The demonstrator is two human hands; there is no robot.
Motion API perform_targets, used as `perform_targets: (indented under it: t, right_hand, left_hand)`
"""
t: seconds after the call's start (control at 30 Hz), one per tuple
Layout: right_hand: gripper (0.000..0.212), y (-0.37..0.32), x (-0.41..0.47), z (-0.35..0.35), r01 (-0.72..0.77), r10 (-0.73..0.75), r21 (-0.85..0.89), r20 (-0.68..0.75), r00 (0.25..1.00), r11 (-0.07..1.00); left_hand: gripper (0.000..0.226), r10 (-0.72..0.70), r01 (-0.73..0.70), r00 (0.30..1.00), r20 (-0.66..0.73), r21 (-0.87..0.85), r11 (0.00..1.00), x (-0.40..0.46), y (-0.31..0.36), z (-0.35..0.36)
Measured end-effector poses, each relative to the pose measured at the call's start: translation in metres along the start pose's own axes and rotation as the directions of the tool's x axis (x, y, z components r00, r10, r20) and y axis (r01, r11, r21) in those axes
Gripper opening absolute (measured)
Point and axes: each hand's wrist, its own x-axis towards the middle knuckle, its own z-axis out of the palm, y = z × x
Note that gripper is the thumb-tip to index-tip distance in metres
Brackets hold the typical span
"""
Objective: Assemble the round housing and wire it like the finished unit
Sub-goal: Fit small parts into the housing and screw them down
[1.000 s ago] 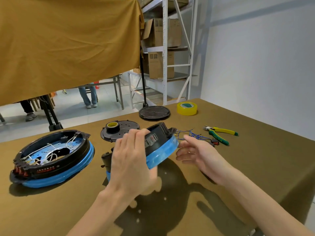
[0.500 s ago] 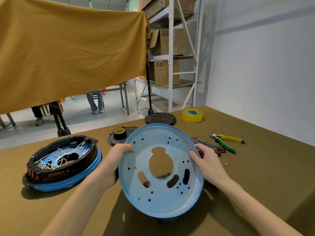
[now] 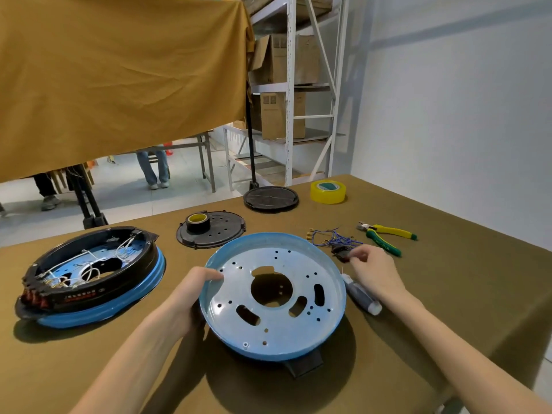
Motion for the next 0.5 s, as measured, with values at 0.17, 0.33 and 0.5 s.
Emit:
perform_targets:
  t: [0.17, 0.33, 0.5]
  right_hand:
    - [0.025, 0.031, 0.005, -0.005, -0.037, 0.037, -0.274, -0.005, 0.999, 0.961]
    - [0.027, 0.036, 0.014, -0.01, -0.023, 0.024, -0.336, -0.003, 1.0, 0.942]
    - [0.016, 0.035, 0.019, -0.008, -0.029, 0.026, -0.386, -0.014, 1.0, 0.922]
  left_hand:
    - [0.024, 0.019, -0.02, 0.999, -0.042, -0.03, 0.999, 0.005, -0.003, 0.011]
    - [0.017, 0.004, -0.005, 1.0, -0.023, -0.046, 0.999, 0.007, -0.002, 0.011]
    - [0.021, -0.009, 0.008, 1.0, -0.011, -0.032, 0.999, 0.006, -0.003, 0.009]
